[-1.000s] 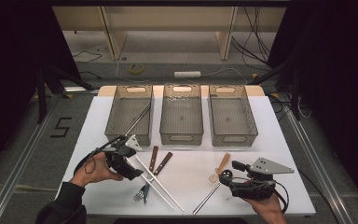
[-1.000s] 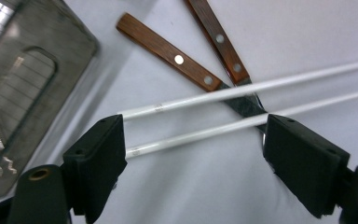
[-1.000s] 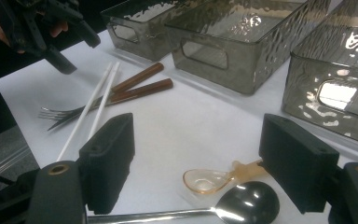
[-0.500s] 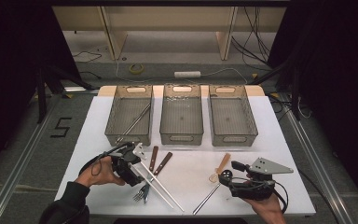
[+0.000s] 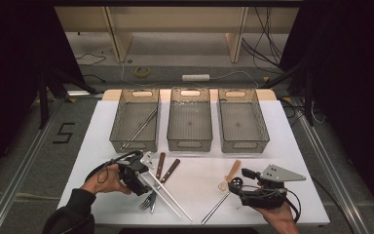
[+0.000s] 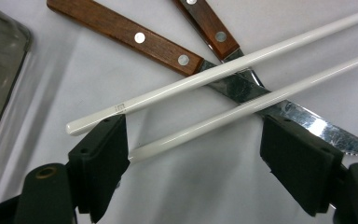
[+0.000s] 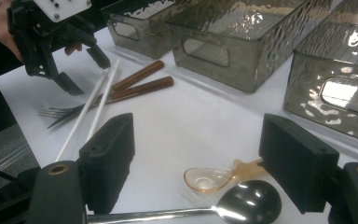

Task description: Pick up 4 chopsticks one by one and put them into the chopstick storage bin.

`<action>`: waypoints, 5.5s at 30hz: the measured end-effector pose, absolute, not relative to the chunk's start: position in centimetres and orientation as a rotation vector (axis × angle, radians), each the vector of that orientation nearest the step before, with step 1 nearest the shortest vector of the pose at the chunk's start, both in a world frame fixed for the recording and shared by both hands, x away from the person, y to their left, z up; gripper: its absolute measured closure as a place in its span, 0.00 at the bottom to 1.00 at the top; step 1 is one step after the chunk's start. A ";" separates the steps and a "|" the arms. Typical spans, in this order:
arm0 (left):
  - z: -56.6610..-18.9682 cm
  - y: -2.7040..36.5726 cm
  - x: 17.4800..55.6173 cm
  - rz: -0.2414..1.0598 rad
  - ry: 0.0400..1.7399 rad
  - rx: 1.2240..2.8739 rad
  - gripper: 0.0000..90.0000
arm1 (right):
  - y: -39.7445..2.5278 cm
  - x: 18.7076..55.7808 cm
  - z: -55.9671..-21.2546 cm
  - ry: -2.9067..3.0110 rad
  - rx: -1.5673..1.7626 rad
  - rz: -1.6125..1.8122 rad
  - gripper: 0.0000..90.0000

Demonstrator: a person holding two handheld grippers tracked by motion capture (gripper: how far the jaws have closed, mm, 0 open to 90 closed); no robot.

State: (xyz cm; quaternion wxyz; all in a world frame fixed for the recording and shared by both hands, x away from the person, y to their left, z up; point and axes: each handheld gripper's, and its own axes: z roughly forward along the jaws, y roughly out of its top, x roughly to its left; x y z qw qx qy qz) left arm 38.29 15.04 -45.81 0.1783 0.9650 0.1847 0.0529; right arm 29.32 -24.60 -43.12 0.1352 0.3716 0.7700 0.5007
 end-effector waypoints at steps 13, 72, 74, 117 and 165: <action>-46.4 14.7 38.4 0.151 0.474 2.761 0.31 | -24.5 29.3 -43.2 2.236 1.074 1.447 0.31; -46.1 14.0 36.1 0.160 0.185 2.913 0.87 | -24.6 29.4 -43.1 2.244 1.084 1.432 0.31; -46.1 14.1 36.0 0.155 0.179 2.909 0.88 | -24.6 29.4 -43.1 2.247 1.085 1.430 0.31; -41.8 16.3 38.0 0.341 0.679 2.476 0.93 | -24.6 29.4 -43.1 2.243 1.081 1.434 0.31; -36.5 20.9 46.8 0.587 1.072 2.080 0.93 | -24.9 29.7 -43.5 2.241 1.112 1.436 0.31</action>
